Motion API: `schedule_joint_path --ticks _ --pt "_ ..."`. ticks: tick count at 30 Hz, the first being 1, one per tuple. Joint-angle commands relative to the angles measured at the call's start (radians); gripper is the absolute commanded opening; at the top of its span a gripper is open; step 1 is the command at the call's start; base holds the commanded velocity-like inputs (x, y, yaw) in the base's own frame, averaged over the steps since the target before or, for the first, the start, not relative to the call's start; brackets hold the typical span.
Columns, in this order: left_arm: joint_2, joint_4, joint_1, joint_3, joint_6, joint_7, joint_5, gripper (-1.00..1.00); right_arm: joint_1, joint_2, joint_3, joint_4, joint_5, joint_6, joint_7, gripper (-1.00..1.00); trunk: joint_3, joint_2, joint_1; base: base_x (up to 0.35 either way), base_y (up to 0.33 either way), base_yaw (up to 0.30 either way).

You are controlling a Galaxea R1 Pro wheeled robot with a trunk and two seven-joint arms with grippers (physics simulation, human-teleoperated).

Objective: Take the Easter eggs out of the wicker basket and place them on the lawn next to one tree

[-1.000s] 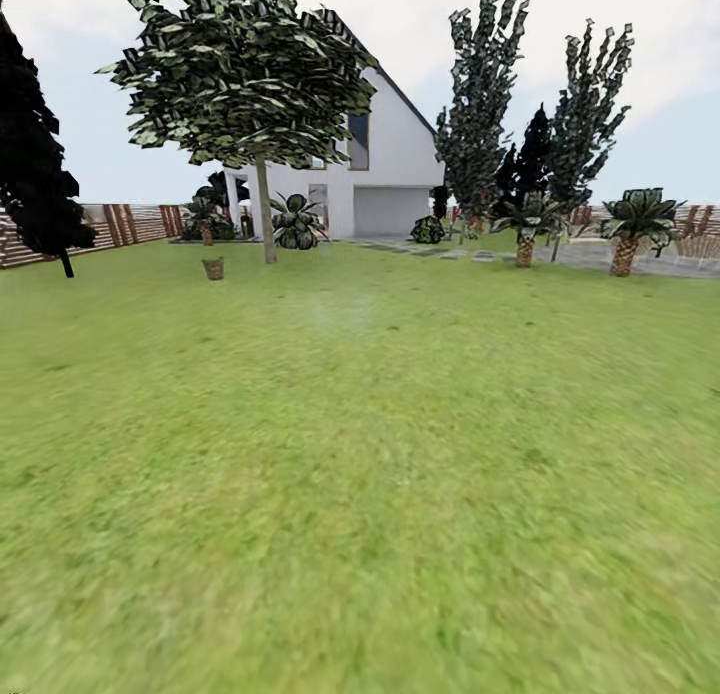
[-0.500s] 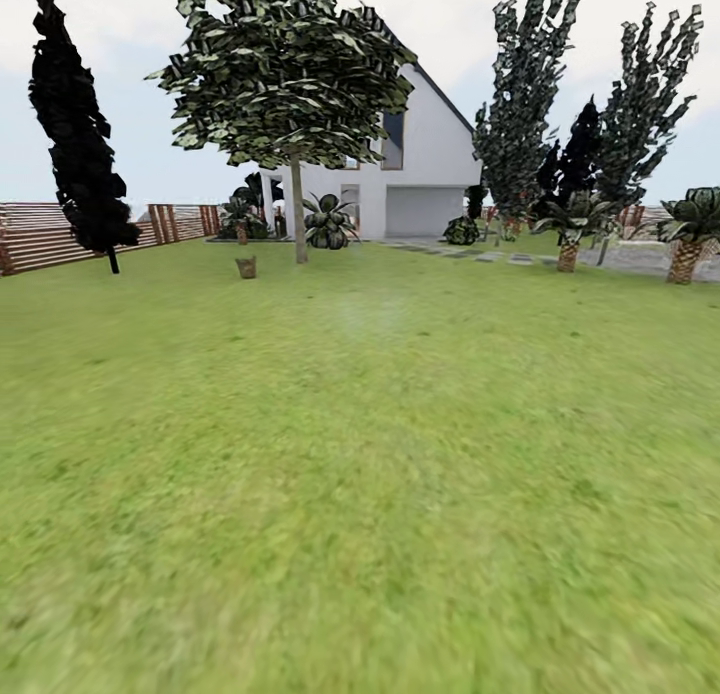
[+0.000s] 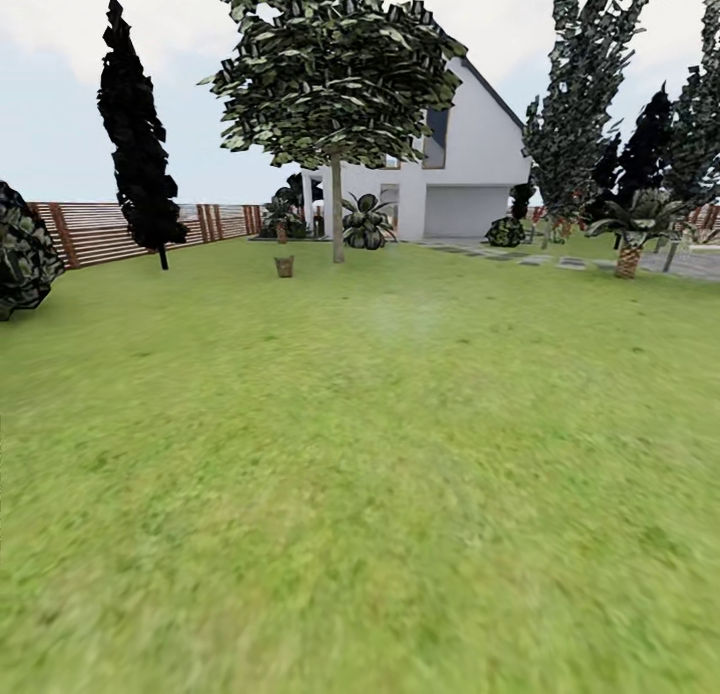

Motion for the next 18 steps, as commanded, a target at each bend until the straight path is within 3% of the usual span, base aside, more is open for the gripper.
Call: schedule_joint_path --ticks 1,12,16,18 --pt "-0.001 -0.001 0.001 0.0 0.001 -0.001 0.0 1.0 -0.001 0.0 0.0 0.001 -0.002 -0.001 0.0 1.0 -0.001 0.0 0.001 0.335 0.0 0.051" --pt "-0.01 0.001 0.001 -0.002 0.002 -0.001 0.0 1.0 -0.001 0.0 -0.008 -0.001 -0.015 -0.004 0.001 1.0 -0.001 0.0 0.001 0.277 0.0 0.008" --pt "-0.022 -0.003 0.001 0.0 -0.001 -0.001 0.012 1.0 -0.001 0.0 -0.002 -0.001 -0.006 -0.004 0.002 1.0 -0.001 0.0 0.001 0.238 0.0 0.0" --pt "-0.045 -0.006 0.001 -0.001 -0.002 0.0 0.02 1.0 -0.001 0.001 -0.002 -0.001 -0.004 -0.003 0.002 1.0 -0.001 0.0 0.001 0.12 0.0 0.0"
